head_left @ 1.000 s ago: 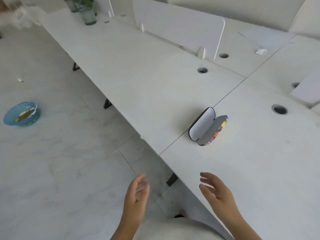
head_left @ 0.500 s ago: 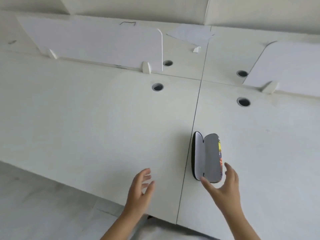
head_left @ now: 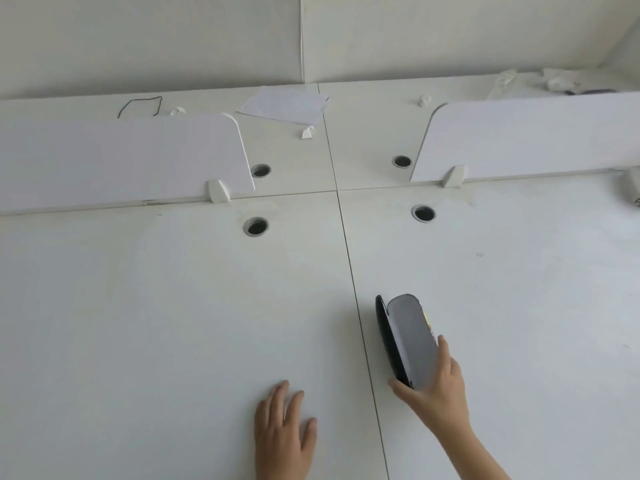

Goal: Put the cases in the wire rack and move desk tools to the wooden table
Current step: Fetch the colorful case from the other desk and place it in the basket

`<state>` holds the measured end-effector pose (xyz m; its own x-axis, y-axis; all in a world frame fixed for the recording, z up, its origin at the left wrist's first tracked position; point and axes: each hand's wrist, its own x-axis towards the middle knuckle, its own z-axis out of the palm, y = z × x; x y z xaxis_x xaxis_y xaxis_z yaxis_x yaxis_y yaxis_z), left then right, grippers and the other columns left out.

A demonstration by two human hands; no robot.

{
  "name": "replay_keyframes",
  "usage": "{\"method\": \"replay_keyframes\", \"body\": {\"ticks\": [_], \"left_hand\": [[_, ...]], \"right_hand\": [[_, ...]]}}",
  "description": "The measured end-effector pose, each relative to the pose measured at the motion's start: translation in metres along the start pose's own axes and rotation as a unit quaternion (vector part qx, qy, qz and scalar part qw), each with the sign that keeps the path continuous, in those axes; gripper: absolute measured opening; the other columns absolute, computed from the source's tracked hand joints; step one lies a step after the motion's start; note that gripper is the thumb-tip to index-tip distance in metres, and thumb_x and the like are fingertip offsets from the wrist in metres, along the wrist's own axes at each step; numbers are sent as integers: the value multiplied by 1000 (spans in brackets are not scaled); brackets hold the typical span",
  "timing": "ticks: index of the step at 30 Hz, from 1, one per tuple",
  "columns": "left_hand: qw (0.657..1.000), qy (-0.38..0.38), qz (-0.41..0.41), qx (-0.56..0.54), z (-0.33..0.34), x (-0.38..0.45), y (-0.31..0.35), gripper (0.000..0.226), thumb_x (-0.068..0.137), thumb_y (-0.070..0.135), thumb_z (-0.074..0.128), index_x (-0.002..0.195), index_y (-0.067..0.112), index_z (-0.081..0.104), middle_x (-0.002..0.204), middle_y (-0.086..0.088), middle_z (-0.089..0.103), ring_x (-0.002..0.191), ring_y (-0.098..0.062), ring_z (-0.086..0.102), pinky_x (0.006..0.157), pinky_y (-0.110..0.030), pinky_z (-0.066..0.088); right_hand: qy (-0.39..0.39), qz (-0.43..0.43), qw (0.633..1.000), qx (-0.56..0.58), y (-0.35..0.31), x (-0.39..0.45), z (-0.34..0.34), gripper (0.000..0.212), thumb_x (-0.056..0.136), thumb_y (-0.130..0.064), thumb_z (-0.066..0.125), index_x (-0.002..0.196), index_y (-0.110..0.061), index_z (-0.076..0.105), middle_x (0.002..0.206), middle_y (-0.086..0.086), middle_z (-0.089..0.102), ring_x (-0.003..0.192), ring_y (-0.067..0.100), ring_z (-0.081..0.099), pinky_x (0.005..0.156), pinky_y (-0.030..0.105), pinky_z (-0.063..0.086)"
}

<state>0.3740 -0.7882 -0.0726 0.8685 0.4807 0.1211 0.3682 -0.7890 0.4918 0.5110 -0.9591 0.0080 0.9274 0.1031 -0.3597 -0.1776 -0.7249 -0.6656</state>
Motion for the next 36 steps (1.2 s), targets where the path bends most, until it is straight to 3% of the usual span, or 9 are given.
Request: {"method": "replay_keyframes", "body": {"ticks": [3,6,10,13,18,23,25,29,36], "left_hand": [[998,-17,-15,-59,-3,3,7,50,86,58,22,101,19,49,116,-4,45,103,-21,43,105,-22,22],[970,-97,-84,-205,-20,19,37,58,70,50,53,121,25,41,135,-10,44,122,-12,37,106,-31,31],[779,-285,-204,-520,-45,44,73,129,28,55,85,135,27,17,137,1,37,124,-15,36,105,-33,33],[706,-333,-158,-604,-53,46,83,120,19,55,87,123,19,40,119,0,55,118,-22,46,99,-37,39],[707,-288,-131,-632,-63,45,101,108,23,46,90,117,13,49,109,-6,65,108,-21,57,82,-28,52],[740,-164,-215,-616,-58,37,121,59,32,27,75,88,13,62,76,-4,70,79,-20,63,59,-22,55],[745,-148,-242,-603,-52,30,125,62,31,27,75,88,8,61,78,-8,69,76,-22,63,53,-21,54],[760,-181,-268,-563,-49,21,132,60,27,21,78,82,7,60,76,-12,64,74,-27,60,46,-24,55],[827,-335,-156,-423,-35,29,141,54,35,33,80,83,22,60,87,0,68,90,-19,62,66,-18,51]], "right_hand": [[-90,28,991,98,6,-3,-19,108,48,-31,71,139,-18,13,123,12,42,98,26,51,78,35,49],[-193,24,968,160,14,-16,-34,112,35,-35,70,136,-21,23,113,3,48,93,18,54,63,22,46],[-290,-58,947,129,19,-35,-51,93,34,-38,71,120,-39,36,118,-7,49,106,4,53,78,17,48],[-292,-108,945,100,13,-46,-71,81,42,-34,68,113,-50,33,125,-20,45,110,-9,48,88,11,41],[-291,-161,940,68,11,-45,-96,93,45,-31,71,123,-50,25,122,-21,48,114,-3,48,97,22,42],[-225,-85,955,175,21,-38,-95,72,43,-27,77,109,-27,48,70,-1,69,66,4,65,62,16,53],[-246,-56,956,149,25,-40,-93,60,54,-21,74,109,-24,51,74,-4,68,64,-1,64,61,12,49],[-292,-46,953,62,26,-54,-97,23,59,-25,64,79,-38,63,68,-16,69,71,-9,63,61,6,41],[-249,35,964,92,37,-86,-119,24,58,-36,57,82,-36,56,81,-9,64,86,8,61,74,20,41]]}}
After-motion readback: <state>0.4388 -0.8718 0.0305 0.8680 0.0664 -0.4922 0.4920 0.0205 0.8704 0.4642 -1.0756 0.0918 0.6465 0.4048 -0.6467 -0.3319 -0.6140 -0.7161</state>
